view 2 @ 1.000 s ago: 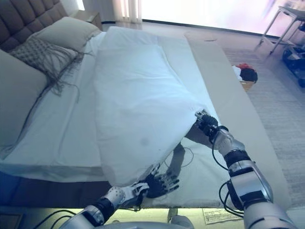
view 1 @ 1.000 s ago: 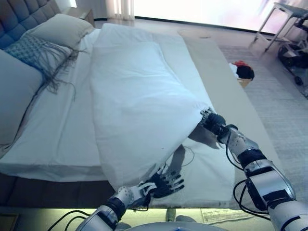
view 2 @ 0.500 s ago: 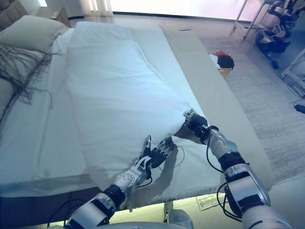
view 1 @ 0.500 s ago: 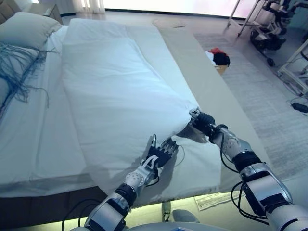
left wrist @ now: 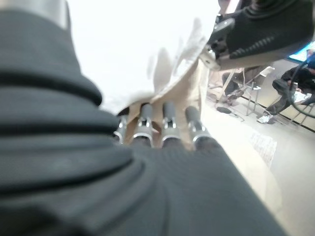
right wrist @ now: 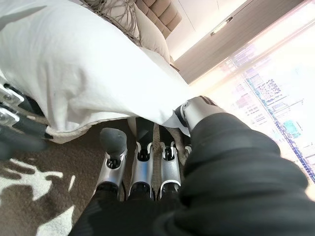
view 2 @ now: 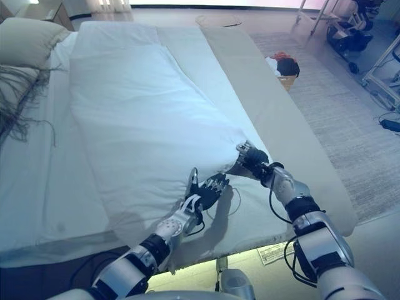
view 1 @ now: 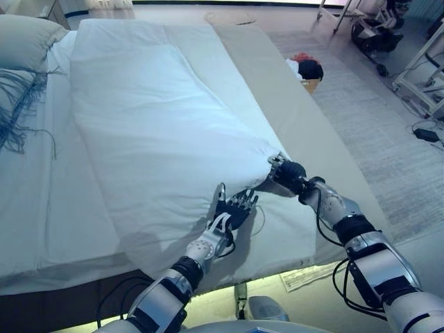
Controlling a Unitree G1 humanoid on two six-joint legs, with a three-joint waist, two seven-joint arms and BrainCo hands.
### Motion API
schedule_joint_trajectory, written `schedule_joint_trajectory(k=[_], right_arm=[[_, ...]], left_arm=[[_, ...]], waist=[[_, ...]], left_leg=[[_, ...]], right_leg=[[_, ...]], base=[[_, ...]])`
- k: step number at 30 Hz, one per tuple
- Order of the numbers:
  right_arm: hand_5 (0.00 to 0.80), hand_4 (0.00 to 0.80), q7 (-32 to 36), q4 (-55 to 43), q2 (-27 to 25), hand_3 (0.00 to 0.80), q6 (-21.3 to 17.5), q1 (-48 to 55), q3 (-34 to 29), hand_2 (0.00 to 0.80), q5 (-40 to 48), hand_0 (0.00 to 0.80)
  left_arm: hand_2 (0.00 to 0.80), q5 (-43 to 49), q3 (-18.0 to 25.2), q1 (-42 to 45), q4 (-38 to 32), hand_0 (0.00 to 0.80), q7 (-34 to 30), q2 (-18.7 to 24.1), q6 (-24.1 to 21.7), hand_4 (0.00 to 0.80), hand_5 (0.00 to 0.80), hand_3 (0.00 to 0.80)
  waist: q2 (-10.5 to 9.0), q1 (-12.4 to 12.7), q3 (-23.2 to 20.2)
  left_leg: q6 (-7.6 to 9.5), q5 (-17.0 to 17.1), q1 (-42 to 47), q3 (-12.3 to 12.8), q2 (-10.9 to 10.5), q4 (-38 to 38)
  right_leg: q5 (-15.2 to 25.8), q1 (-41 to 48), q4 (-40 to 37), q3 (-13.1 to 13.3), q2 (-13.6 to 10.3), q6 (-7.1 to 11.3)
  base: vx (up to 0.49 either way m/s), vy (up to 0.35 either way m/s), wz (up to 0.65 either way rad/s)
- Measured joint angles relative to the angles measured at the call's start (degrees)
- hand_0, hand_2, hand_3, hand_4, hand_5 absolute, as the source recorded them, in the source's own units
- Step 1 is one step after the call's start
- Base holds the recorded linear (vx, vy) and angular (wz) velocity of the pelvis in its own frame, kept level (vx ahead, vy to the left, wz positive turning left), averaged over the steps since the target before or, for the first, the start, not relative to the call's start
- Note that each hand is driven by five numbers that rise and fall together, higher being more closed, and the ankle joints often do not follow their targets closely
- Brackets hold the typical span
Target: Make the bed neatly
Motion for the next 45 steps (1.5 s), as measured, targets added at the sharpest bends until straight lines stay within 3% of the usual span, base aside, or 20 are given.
schedule_joint_trajectory(k=[10, 11, 12, 13, 14, 34, 35, 36, 45], right_arm=[[0.8, 0.8, 0.7, 0.1, 0.0, 0.8, 0.7, -2.6, 2.6, 0.8, 0.0, 0.8], [0.8, 0.8, 0.7, 0.1, 0.0, 0.8, 0.8, -2.6, 2.6, 0.8, 0.0, 0.8], [0.8, 0.8, 0.8, 0.1, 0.0, 0.8, 0.9, -2.6, 2.6, 0.8, 0.0, 0.8], [0.8, 0.8, 1.0, 0.1, 0.0, 0.8, 1.1, -2.6, 2.6, 0.8, 0.0, 0.8], [0.8, 0.8, 1.4, 0.1, 0.0, 0.8, 1.1, -2.6, 2.6, 0.8, 0.0, 0.8], [0.8, 0.8, 2.9, 0.2, 0.0, 0.8, 1.6, -2.5, 4.4, 0.8, 0.0, 0.8], [0.631, 0.631, 2.8, 0.3, 0.0, 0.631, 1.6, -2.5, 4.4, 0.631, -0.1, 0.631], [0.0, 0.0, 2.7, 0.3, 0.0, 0.0, 1.7, -2.5, 4.4, 0.0, -0.5, 0.0], [0.0, 0.0, 2.6, 4.1, -1.6, 0.0, 2.9, 1.1, 4.1, 0.0, -5.2, 0.0]], left_arm=[[0.0, -1.5, 0.0, -1.8, -2.2, 0.0, 0.3, -0.3, -5.1, 0.0, 0.0, 0.0], [0.163, -2.2, 0.0, -2.0, -2.5, 0.163, 0.5, -0.4, -5.7, 0.163, 0.163, 0.163], [0.43, -2.2, 0.2, -2.1, -2.5, 0.43, 0.6, -0.4, -6.3, 0.43, 0.43, 0.43], [0.64, -2.3, 0.2, -2.2, -2.5, 0.64, 0.7, -0.4, -6.8, 0.64, 0.64, 0.64], [0.8, -2.3, 0.4, -2.2, -2.5, 0.8, 0.8, -0.3, -7.4, 0.8, 0.8, 0.8], [0.8, -2.7, 2.2, -2.9, -2.5, 0.8, 1.9, -0.3, -9.4, 0.8, 0.8, 0.8], [0.8, -2.7, 2.2, -2.9, -2.5, 0.8, 2.0, -0.3, -9.3, 0.8, 0.8, 0.8], [0.8, -2.7, 2.2, -2.9, -2.5, 0.8, 2.1, -0.3, -9.3, 0.8, 0.8, 0.8], [0.8, -0.5, 5.8, 0.1, -2.3, 0.8, 2.0, 3.7, -7.5, 0.8, 0.8, 0.8]], waist=[[0.25, -1.3, 0.0], [0.35, -1.3, 0.0], [0.45, -1.3, 0.0], [0.58, -1.2, 0.0], [0.69, -1.2, 0.0], [1.7, -0.7, -0.5], [1.95, -0.7, -0.6], [2.18, -0.3, -0.8], [3.6, 2.6, -1.9]], left_leg=[[0.01, 0.0, 0.7, 1.4, -0.3, 0.0], [0.01, 0.0, 0.8, 1.4, -0.3, 0.0], [0.01, 0.0, 0.8, 1.4, -0.3, 0.0], [0.01, 0.0, 0.8, 1.4, -0.3, 0.0], [0.01, 0.0, 0.8, 1.4, -0.3, 0.0], [0.0, 0.0, 0.8, -0.6, -0.5, 0.0], [0.0, 0.0, 0.8, -0.7, -0.4, 0.0], [0.0, 0.0, 0.8, -0.9, -0.4, 0.0], [0.02, 0.0, 0.6, -3.5, 0.2, 0.3]], right_leg=[[0.2, 0.0, 0.0, 0.8, -0.1, -0.29], [0.2, 0.0, 0.0, 0.8, -0.1, -0.31], [0.2, 0.0, 0.0, 0.8, -0.1, -0.32], [0.3, 0.1, 0.0, 0.8, -0.1, -0.35], [0.3, 0.1, 0.0, 0.8, -0.1, -0.39], [0.4, 1.2, 0.0, -1.0, -1.0, -0.59], [0.4, 1.3, 0.0, -1.2, -1.0, -0.59], [0.4, 1.4, 0.0, -1.7, -1.1, -0.61], [-0.2, 2.7, 0.0, -4.1, -1.1, -1.02]], base=[[0.006, 0.011, -0.05], [0.0, 0.0, 0.0], [0.0, 0.0, 0.0], [0.0, 0.0, 0.0], [0.0, 0.0, 0.0], [-0.001, 0.003, 0.04], [0.005, 0.0, 0.06], [0.002, 0.001, 0.07], [0.003, 0.0, 0.11]])
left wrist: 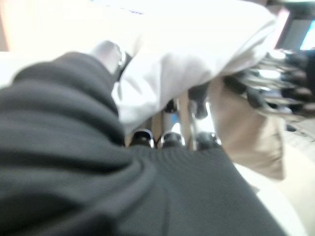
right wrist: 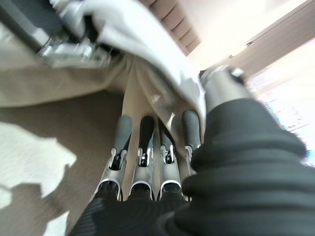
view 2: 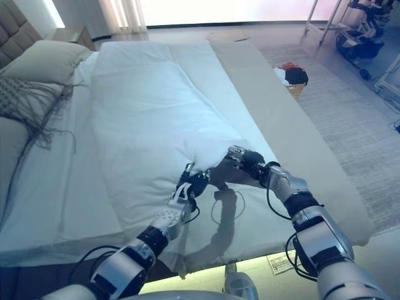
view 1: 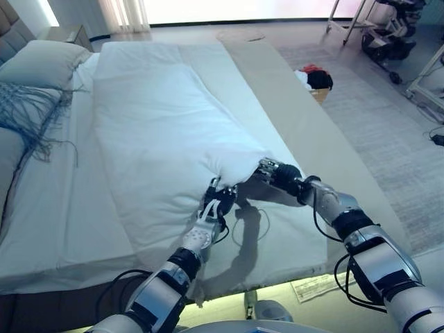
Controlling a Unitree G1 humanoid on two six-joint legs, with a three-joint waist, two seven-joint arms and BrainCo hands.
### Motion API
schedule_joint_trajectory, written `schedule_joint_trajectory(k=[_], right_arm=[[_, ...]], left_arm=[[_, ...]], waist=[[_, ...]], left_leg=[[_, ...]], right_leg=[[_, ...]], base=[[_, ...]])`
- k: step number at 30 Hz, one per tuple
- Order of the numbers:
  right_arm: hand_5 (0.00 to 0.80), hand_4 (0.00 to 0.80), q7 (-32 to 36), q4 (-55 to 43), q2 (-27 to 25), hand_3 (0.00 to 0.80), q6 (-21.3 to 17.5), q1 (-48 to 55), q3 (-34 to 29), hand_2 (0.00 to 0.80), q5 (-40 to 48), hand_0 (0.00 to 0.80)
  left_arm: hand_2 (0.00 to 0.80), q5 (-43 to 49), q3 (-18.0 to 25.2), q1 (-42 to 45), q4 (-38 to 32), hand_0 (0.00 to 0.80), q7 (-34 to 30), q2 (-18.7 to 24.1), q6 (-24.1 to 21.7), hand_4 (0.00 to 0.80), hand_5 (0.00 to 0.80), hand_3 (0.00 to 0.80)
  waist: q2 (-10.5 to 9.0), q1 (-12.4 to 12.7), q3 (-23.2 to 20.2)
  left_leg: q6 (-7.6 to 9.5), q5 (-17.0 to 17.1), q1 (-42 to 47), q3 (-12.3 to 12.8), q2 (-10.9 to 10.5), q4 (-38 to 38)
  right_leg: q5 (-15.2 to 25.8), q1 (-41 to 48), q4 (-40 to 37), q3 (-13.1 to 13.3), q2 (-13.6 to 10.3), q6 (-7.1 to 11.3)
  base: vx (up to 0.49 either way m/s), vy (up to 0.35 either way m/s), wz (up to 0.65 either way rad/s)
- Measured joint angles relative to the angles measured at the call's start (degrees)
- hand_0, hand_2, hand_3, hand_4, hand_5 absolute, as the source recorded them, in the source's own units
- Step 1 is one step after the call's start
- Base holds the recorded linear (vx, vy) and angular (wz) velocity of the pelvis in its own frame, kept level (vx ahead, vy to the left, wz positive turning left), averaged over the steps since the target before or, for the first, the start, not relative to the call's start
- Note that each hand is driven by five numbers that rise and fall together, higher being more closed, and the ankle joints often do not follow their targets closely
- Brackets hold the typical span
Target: Make the bed neatly
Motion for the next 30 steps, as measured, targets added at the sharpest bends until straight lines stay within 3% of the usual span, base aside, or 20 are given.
schedule_joint_trajectory(k=[6, 14, 24, 30], right_arm=[[0.0, 0.0, 3.2, 4.1, -0.9, 0.0, -0.2, 9.1, -5.9, 0.0, -3.2, 0.0], [0.0, 0.0, 8.3, 15.0, -1.3, 0.0, -2.2, 17.6, -10.9, 0.0, -8.3, 0.0], [0.0, 0.0, 9.3, 18.0, -1.2, 0.0, -5.4, 19.1, -11.4, 0.0, -8.7, 0.0], [0.0, 0.0, 9.1, 19.7, -0.4, 0.0, -6.8, 19.1, -11.5, 0.0, -8.4, 0.0]], left_arm=[[0.8, 4.5, 9.9, 5.1, 0.0, 0.8, -0.8, 4.5, 6.3, 0.8, 0.8, 0.8], [0.8, 12.0, 23.7, 11.4, 0.8, 0.8, -6.5, 14.3, 14.0, 0.8, 0.8, 0.8], [0.8, 16.8, 33.0, 17.7, 4.9, 0.8, -12.2, 22.9, 16.8, 0.8, 0.8, 0.8], [0.8, 24.3, 37.1, 19.8, 7.4, 0.8, -12.7, 27.5, 18.3, 0.8, 0.8, 0.8]], waist=[[0.86, 3.0, -1.1], [1.56, 7.0, -2.8], [3.16, 11.5, -4.5], [4.43, 13.6, -4.5]], left_leg=[[-0.07, 0.1, -0.8, -3.3, 0.6, 0.2], [-0.4, 0.3, -1.7, -7.2, 0.5, -0.1], [-0.69, 0.5, -2.9, -10.9, -0.1, -0.2], [-0.69, 0.6, -3.8, -12.6, -0.5, -0.1]], right_leg=[[-0.4, 0.8, 0.0, -2.4, 0.2, -0.47], [-1.5, 2.6, -0.3, -5.9, -0.4, 0.11], [-2.1, 3.7, -0.3, -9.2, -1.3, 0.58], [-2.4, 4.1, -0.3, -10.9, -1.7, 0.94]], base=[[0.007, -0.003, 0.19], [-0.01, 0.027, 0.22], [-0.006, 0.048, 0.18], [-0.011, 0.044, 0.13]])
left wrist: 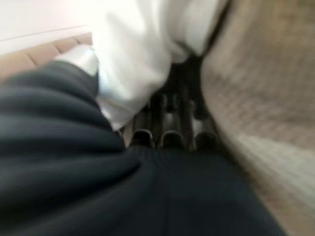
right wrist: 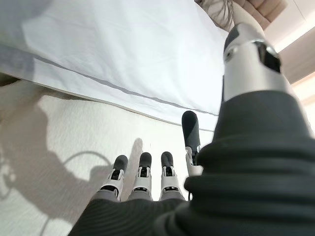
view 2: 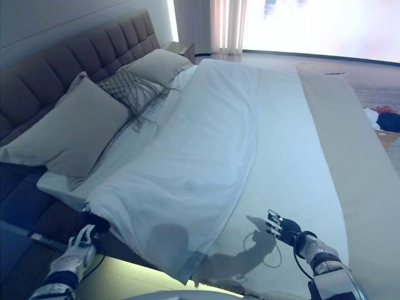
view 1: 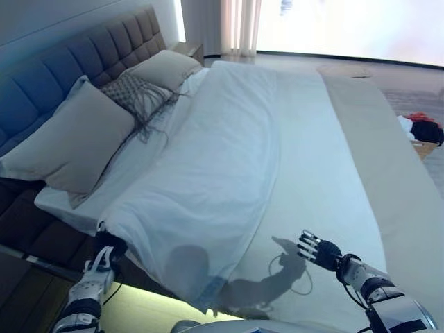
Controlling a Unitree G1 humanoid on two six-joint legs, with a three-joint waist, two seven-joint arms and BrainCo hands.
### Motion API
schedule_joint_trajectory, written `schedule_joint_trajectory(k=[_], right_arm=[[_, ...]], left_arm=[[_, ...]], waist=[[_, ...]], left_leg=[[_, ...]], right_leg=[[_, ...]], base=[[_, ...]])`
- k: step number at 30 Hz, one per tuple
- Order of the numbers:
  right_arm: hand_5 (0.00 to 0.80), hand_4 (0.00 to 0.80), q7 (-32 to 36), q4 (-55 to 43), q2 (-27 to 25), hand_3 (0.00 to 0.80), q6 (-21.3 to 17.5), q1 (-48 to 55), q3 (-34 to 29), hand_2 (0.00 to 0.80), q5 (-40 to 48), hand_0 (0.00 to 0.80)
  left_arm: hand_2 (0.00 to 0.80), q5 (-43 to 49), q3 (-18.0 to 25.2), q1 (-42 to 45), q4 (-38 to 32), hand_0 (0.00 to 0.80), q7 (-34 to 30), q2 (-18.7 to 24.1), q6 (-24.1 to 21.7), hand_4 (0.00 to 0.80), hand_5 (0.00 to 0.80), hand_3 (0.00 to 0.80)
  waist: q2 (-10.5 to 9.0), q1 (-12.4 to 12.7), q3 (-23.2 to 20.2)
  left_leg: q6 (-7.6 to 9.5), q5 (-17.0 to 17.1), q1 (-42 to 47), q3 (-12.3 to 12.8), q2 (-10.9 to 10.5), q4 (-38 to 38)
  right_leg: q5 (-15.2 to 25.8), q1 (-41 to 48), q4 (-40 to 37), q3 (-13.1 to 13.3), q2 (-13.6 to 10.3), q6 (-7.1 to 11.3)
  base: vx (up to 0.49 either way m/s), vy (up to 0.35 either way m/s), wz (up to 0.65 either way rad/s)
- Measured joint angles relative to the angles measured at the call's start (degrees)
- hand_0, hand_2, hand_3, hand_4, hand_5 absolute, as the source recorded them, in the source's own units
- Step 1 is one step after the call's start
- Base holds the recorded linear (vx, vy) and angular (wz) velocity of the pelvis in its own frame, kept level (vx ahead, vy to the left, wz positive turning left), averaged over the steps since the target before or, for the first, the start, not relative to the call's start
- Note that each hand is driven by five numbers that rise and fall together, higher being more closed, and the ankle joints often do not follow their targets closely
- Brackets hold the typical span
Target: Make the bed neatly
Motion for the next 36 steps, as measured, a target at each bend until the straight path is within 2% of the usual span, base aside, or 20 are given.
schedule_joint_trajectory(k=[2, 4, 7, 11, 14, 17, 21, 29, 35, 36], right_arm=[[0.0, 0.0, -0.4, 0.0, 0.0, 0.0, -0.2, 0.0, 0.0, 0.0, 0.3, 0.0], [0.0, 0.0, -1.1, 0.1, 0.0, 0.0, -0.6, 0.0, 0.0, 0.0, 0.3, 0.0], [0.0, 0.0, -1.4, 0.8, 0.0, 0.0, -0.9, 0.0, 0.0, 0.0, 0.4, 0.0], [0.0, 0.0, -2.6, 1.6, 0.0, 0.0, -1.3, 0.0, -0.4, 0.0, 1.6, 0.0], [0.0, 0.0, -3.3, 2.0, -0.8, 0.0, -1.3, 0.0, -0.9, 0.0, 1.6, 0.0], [0.0, 0.0, -3.4, 3.0, -1.7, 0.0, -1.4, 0.1, -1.7, 0.0, 1.6, 0.0], [0.0, 0.0, -3.2, 3.5, -1.9, 0.0, -1.4, 0.2, -2.0, 0.0, 1.6, 0.0], [0.0, 0.0, -2.4, 3.7, -1.8, 0.0, -1.8, 2.1, -4.2, 0.0, 1.6, 0.0], [0.0, 0.0, -2.2, 3.7, -1.8, 0.0, -2.0, 2.9, -6.4, 0.0, 1.5, 0.0], [0.0, 0.0, -2.1, 3.7, -1.8, 0.0, -2.0, 3.4, -6.4, 0.0, 1.5, 0.0]], left_arm=[[0.8, 1.4, 0.5, 0.6, 2.0, 0.8, -0.1, 0.8, 0.8, 0.8, 0.8, 0.8], [0.8, 3.4, 3.2, 1.1, 5.1, 0.8, -0.2, 1.0, 1.0, 0.8, 0.8, 0.8], [0.8, 4.7, 8.1, 1.5, 9.5, 0.8, -0.3, 1.2, 1.9, 0.8, 0.8, 0.8], [0.8, 5.6, 17.1, 2.0, 16.3, 0.8, -2.4, 1.3, 2.3, 0.8, 0.8, 0.8], [0.8, 5.5, 22.7, 4.2, 19.5, 0.8, -2.6, 3.4, 0.8, 0.8, 0.8, 0.8], [0.8, 5.5, 22.9, 6.9, 19.5, 0.8, -1.6, 5.6, -2.4, 0.8, 0.8, 0.8], [0.8, 5.4, 22.9, 9.0, 19.4, 0.8, 1.2, 7.3, -4.2, 0.8, 0.8, 0.8], [0.8, 5.5, 22.7, 9.8, 19.3, 0.8, 1.5, 7.5, -3.7, 0.8, 0.8, 0.8], [0.8, 5.6, 21.9, 9.4, 16.6, 0.8, -0.2, 7.1, -2.1, 0.8, 0.8, 0.8], [0.558, 5.6, 20.9, 9.5, 15.8, 0.558, -1.1, 6.7, -1.8, 0.558, 0.558, 0.558]], waist=[[0.61, 0.3, 0.0], [1.17, 0.4, 0.1], [1.77, 0.3, 0.3], [2.12, 0.4, 0.5], [2.57, 2.3, 0.7], [3.63, 4.1, 1.2], [3.34, 6.5, 1.2], [-1.08, 6.3, 1.2], [-1.3, 6.1, 1.5], [-1.24, 6.1, 1.5]], left_leg=[[0.09, 0.1, -0.2, -0.5, -0.3, -0.1], [0.1, 0.1, -0.2, -0.7, -0.4, -0.2], [0.09, 0.1, -0.3, -1.6, -0.5, -0.2], [0.09, 0.1, -0.9, -2.6, -0.6, 0.0], [0.08, 0.1, -1.2, -3.3, -0.8, 0.4], [0.43, 0.3, -1.7, -3.6, -1.5, 0.6], [0.63, 0.6, -2.3, -3.8, -1.9, 0.6], [0.99, 1.1, -3.0, -4.4, -2.7, 0.1], [0.99, 1.1, -2.9, -4.4, -2.6, 0.1], [0.99, 1.1, -2.9, -4.4, -2.7, 0.1]], right_leg=[[-0.1, 0.2, 0.0, -0.6, -0.3, 0.21], [-0.3, 0.3, 0.0, -0.9, -0.3, 0.39], [-0.7, 0.8, 0.0, -1.8, -0.3, 0.52], [-1.1, 1.1, 0.0, -3.0, -0.4, 0.74], [-1.2, 1.3, 0.0, -4.0, -0.7, 0.92], [-1.7, 2.1, 0.0, -5.0, -1.4, 1.56], [-1.7, 2.3, 0.3, -6.1, -2.0, 1.9], [-1.6, 2.0, 0.3, -6.1, -2.3, 2.08], [-1.6, 2.1, 0.3, -6.1, -2.3, 2.08], [-1.6, 2.1, 0.3, -6.1, -2.2, 2.08]], base=[[-0.026, 0.037, 0.18], [-0.014, 0.03, 0.09], [-0.003, 0.025, 0.14], [-0.008, 0.03, 0.15], [0.004, 0.023, 0.19], [0.022, 0.028, 0.25], [0.023, 0.034, 0.2], [0.017, 0.033, 0.06], [0.0, 0.0, 0.0], [0.0, 0.0, 0.0]])
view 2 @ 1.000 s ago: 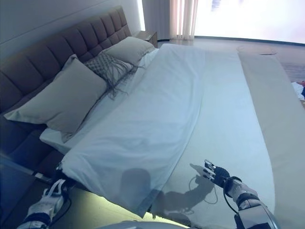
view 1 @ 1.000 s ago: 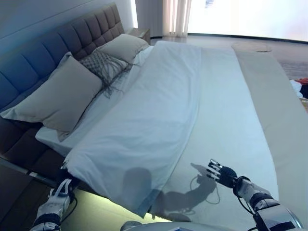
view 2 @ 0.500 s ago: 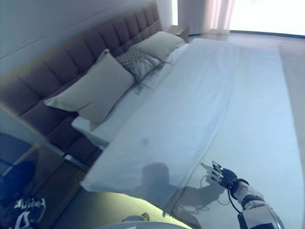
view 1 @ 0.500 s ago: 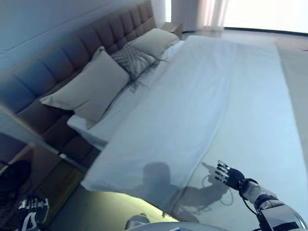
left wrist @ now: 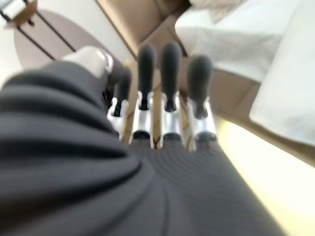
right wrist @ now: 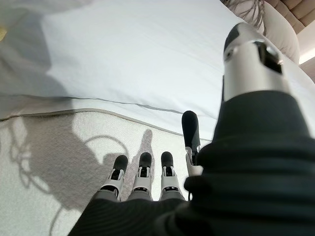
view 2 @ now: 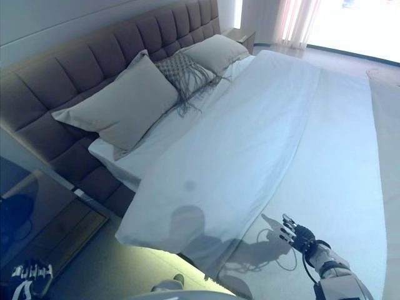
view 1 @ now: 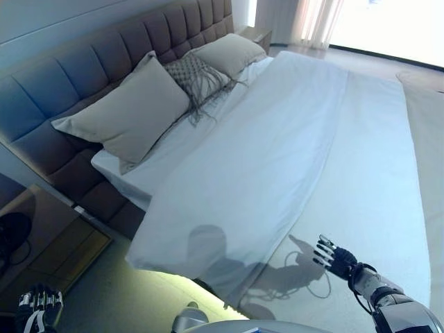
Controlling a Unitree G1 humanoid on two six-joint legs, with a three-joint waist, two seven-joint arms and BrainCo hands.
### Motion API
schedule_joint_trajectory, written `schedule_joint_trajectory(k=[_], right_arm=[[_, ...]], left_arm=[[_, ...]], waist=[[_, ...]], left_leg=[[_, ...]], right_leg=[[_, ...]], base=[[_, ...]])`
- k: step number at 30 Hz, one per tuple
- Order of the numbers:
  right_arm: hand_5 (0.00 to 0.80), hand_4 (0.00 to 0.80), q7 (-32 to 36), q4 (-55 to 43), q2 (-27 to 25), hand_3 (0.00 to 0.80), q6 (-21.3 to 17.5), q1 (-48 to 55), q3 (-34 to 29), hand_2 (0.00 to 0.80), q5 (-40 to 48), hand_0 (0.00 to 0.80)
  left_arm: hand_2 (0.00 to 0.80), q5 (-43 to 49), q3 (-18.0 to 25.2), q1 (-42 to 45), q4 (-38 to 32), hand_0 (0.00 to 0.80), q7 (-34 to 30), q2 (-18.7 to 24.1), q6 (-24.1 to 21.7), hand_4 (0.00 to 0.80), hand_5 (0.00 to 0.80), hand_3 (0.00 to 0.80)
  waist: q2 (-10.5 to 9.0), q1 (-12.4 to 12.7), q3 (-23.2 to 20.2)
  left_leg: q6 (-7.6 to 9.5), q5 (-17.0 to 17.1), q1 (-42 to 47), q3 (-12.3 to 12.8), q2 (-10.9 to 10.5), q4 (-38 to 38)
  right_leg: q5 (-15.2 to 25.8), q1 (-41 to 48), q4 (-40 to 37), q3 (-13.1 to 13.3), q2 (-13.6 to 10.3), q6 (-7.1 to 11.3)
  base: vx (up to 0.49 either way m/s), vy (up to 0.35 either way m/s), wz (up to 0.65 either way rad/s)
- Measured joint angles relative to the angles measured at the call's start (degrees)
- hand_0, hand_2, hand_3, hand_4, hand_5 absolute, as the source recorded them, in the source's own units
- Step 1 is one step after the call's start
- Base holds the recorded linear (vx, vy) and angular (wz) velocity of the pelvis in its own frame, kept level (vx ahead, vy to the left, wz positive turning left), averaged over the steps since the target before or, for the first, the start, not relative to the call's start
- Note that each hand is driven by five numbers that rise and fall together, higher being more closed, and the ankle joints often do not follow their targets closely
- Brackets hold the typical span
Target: Make the bed neatly
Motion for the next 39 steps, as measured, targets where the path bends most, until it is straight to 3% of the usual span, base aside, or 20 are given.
schedule_joint_trajectory(k=[1, 2, 6, 10, 16, 23, 29, 32, 34, 35, 37, 39], right_arm=[[0.0, 0.0, 0.0, 0.0, 0.0, 0.0, 0.0, 0.4, 0.0, 0.0, 0.0, 0.0], [0.0, 0.0, 0.1, 0.0, 0.0, 0.0, 0.0, 0.8, 0.0, 0.0, 0.0, 0.0], [0.0, 0.0, 1.5, -0.5, 0.5, 0.0, -0.1, 2.5, -0.2, 0.0, -0.1, 0.0], [0.0, 0.0, 3.6, -3.0, 1.1, 0.0, -0.6, 5.4, -0.8, 0.0, -0.9, 0.0], [0.0, 0.0, 4.2, -4.5, 2.4, 0.0, -3.5, 7.9, -1.1, 0.0, -8.7, 0.0], [0.0, 0.0, -4.9, -4.8, 4.3, 0.0, -4.8, 7.9, 0.4, 0.0, -14.2, 0.0], [0.0, 0.0, -10.8, -5.6, 4.5, 0.0, -5.2, 7.9, 2.6, 0.0, -17.6, 0.0], [0.0, 0.0, -14.0, -7.0, 4.6, 0.0, -5.6, 6.5, 4.0, 0.0, -20.4, 0.0], [0.0, 0.0, -16.0, -7.2, 5.6, 0.0, -6.0, 4.3, 5.9, 0.0, -22.0, 0.0], [0.0, 0.0, -17.2, -7.3, 6.8, 0.0, -6.2, 3.1, 7.2, 0.0, -22.1, 0.0], [0.0, 0.0, -18.4, -7.2, 8.4, 0.0, -6.3, 1.4, 7.8, 0.0, -22.1, 0.0], [0.0, 0.0, -20.0, -6.4, 8.3, 0.0, -6.3, -2.9, 8.1, 0.0, -22.1, 0.0]], left_arm=[[0.163, 0.0, -1.2, 0.0, -0.8, 0.163, -0.9, -0.6, 0.3, 0.163, 0.163, 0.163], [0.0, 0.0, -2.2, 0.0, -1.4, 0.0, -2.0, -1.4, 0.3, 0.0, 0.0, 0.0], [0.0, 5.1, -8.1, 0.5, -5.3, 0.0, -6.3, -6.3, -0.5, 0.0, 0.0, 0.0], [0.0, 9.1, -16.4, 1.1, -10.0, 0.0, -10.4, -8.3, -1.7, 0.0, 0.0, 0.0], [0.0, 8.8, -20.1, 1.5, -15.6, 0.0, -12.3, -10.7, -3.5, 0.0, 0.0, 0.0], [0.0, 9.0, -26.4, 1.3, -20.7, 0.0, -12.4, -13.6, -9.9, 0.0, 0.0, 0.0], [0.0, 8.7, -28.6, -0.2, -24.6, 0.0, -10.9, -13.7, -11.2, 0.0, 0.0, 0.0], [0.0, 5.9, -30.4, -2.3, -26.2, 0.0, -8.2, -14.0, -11.7, 0.0, 0.0, 0.0], [0.0, 3.5, -30.4, -4.4, -26.6, 0.0, -7.2, -13.8, -13.4, 0.0, 0.0, 0.0], [0.0, 2.1, -30.7, -5.6, -27.5, 0.0, -6.3, -13.3, -14.7, 0.0, 0.0, 0.0], [0.0, 0.2, -31.3, -7.2, -28.4, 0.0, -5.6, -13.1, -16.2, 0.0, 0.0, 0.0], [0.0, -1.3, -33.8, -8.4, -28.4, 0.0, -5.5, -13.6, -17.8, 0.0, 0.0, 0.0]], waist=[[0.02, 0.0, 0.1], [0.03, 0.0, 0.1], [-0.33, -0.1, 0.5], [-0.9, -0.2, 1.5], [-0.9, -2.9, 2.1], [0.02, -3.7, 2.7], [1.85, -4.9, 4.0], [2.45, -6.3, 5.2], [2.12, -6.7, 6.4], [0.89, -7.0, 7.2], [-1.19, -6.9, 7.7], [-1.61, -6.8, 8.5]], left_leg=[[0.0, 0.0, 0.0, 0.0, 0.0, 0.0], [0.0, 0.0, 0.0, 0.0, 0.0, 0.0], [0.01, 0.0, 0.1, 0.1, 0.0, 0.0], [0.02, 0.0, 0.9, 1.3, 0.0, -0.4], [0.04, 0.0, 1.1, 1.8, 0.0, -0.5], [0.23, -0.2, 1.8, 3.5, -0.3, -0.5], [2.38, -0.4, 1.8, 4.8, -3.8, -0.5], [4.03, -0.4, 1.7, 5.7, -5.2, -0.5], [4.93, -0.7, 1.7, 6.7, -5.5, -0.5], [5.24, -0.6, 1.2, 6.6, -5.2, -0.4], [4.87, -0.2, -0.4, 6.7, -5.4, 0.0], [4.73, 0.7, -3.3, 7.2, -5.1, 1.3]], right_leg=[[0.0, 0.0, 0.0, 0.0, 0.0, 0.0], [0.0, 0.0, 0.0, 0.0, 0.0, 0.0], [0.0, 0.0, 0.0, 0.2, 0.0, 0.0], [0.1, -0.3, 0.0, 1.8, 0.0, 0.03], [0.1, -0.5, 0.0, 2.8, 0.0, 0.04], [0.2, -0.5, 0.0, 4.4, -0.6, 0.4], [2.2, -2.0, 0.4, 5.5, -3.8, 1.65], [2.1, -5.6, 7.0, 5.5, -6.3, 1.86], [1.9, -8.2, 11.2, 5.4, -7.2, 1.96], [-0.4, -9.6, 13.7, 5.7, -7.0, 2.76], [-3.1, -11.8, 14.4, 5.8, -6.3, 0.05], [-0.6, -13.2, 11.2, 6.6, -4.8, -0.55]], base=[[0.0, 0.0, 0.0], [0.0, 0.0, 0.0], [0.0, 0.0, 0.0], [-0.003, 0.017, -0.14], [0.021, 0.053, -0.05], [0.002, 0.151, -0.1], [-0.085, 0.248, -0.1], [-0.203, 0.188, -0.14], [-0.239, -0.017, -0.3], [-0.3, -0.056, -0.1], [-0.379, -0.051, -0.06], [-0.457, -0.008, -0.17]])
